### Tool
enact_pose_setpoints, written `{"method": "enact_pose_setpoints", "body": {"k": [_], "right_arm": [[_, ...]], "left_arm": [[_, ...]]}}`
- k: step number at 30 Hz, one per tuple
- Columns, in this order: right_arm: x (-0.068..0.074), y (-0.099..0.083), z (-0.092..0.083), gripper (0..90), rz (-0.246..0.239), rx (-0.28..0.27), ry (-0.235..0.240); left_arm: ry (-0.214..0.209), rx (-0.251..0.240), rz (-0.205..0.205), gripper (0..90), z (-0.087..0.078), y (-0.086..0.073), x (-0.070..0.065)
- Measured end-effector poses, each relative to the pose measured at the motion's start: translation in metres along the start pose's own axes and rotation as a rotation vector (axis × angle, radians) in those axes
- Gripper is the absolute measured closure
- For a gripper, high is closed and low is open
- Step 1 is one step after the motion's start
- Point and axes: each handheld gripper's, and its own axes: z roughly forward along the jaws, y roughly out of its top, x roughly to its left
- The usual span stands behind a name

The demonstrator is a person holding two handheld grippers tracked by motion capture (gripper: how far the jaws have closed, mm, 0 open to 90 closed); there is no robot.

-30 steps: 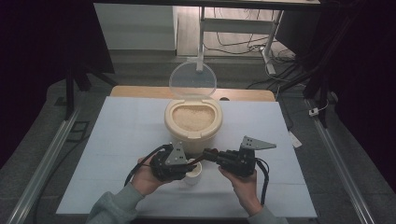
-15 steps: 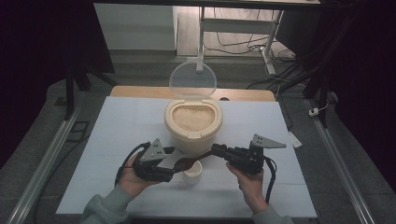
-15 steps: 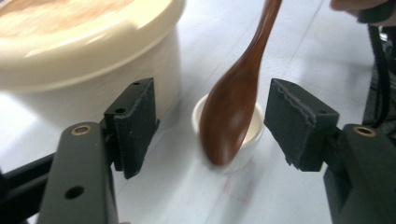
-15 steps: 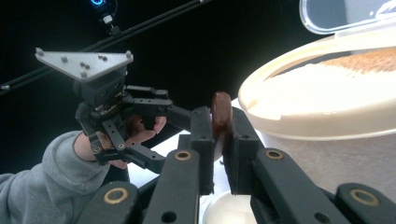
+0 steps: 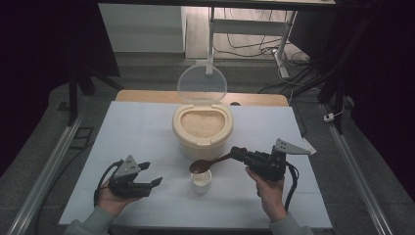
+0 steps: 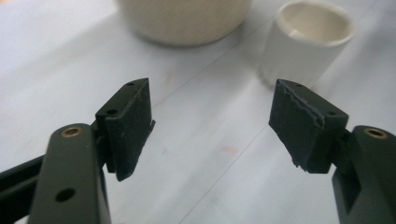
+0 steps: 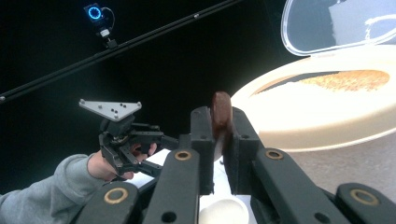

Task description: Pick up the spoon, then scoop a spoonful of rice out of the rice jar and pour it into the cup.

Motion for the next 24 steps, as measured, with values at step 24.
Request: {"method": "enact_pose_setpoints", "body": {"k": [24], "right_arm": [[0.003,0.012,-0.011,82.5,-0.019,-0.044,0.003]], "left_arm": [[0.03,0.03,-0.051,27.0,-0.007,-0.026,0.017]]}}
